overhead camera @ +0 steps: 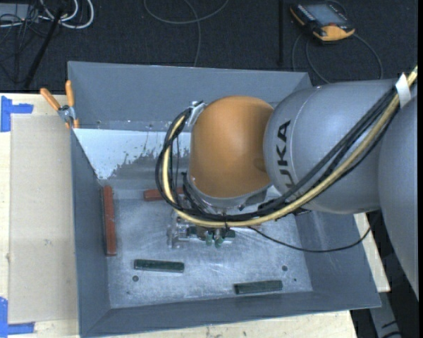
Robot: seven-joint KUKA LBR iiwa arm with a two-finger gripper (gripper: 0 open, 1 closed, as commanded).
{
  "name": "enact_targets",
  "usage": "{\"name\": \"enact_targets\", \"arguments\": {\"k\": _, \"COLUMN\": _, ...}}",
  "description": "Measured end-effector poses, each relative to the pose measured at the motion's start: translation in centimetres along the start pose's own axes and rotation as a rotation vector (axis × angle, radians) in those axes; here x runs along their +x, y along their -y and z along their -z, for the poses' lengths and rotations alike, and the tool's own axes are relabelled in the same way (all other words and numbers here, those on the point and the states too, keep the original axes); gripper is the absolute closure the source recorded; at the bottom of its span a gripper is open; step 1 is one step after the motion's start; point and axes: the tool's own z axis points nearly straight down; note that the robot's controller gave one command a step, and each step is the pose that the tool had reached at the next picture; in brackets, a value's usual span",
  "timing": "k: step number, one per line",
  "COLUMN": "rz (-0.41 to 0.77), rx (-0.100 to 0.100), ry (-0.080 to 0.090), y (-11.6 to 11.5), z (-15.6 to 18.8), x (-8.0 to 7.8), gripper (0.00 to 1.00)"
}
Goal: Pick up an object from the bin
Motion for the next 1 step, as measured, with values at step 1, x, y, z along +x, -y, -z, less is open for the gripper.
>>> {"name": "enact_targets", "arguments": {"k": 1, "rz": -0.002, "rx": 0.000, "ry": 0.000, "y": 0.01, "z": 0.00, "x": 0.00, "gripper": 0.00}}
